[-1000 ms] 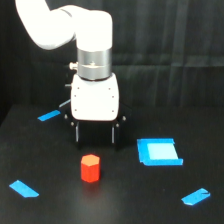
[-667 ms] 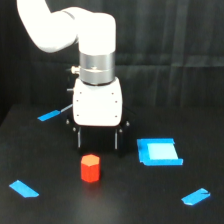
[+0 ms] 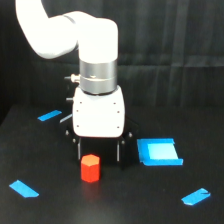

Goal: Pick up the red object from the table

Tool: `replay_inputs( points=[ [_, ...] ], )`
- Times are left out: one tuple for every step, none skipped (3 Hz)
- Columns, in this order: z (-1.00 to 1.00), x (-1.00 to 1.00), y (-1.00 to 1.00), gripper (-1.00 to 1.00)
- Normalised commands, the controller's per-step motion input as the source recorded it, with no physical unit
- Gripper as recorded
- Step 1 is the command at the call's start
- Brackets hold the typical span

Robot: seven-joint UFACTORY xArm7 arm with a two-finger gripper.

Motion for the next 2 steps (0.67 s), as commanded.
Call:
replay_inputs(
  points=[
    [-0.19,0.01,-0.71,0.99],
    [-0.26,0.02,-0.22,0.16]
  ],
)
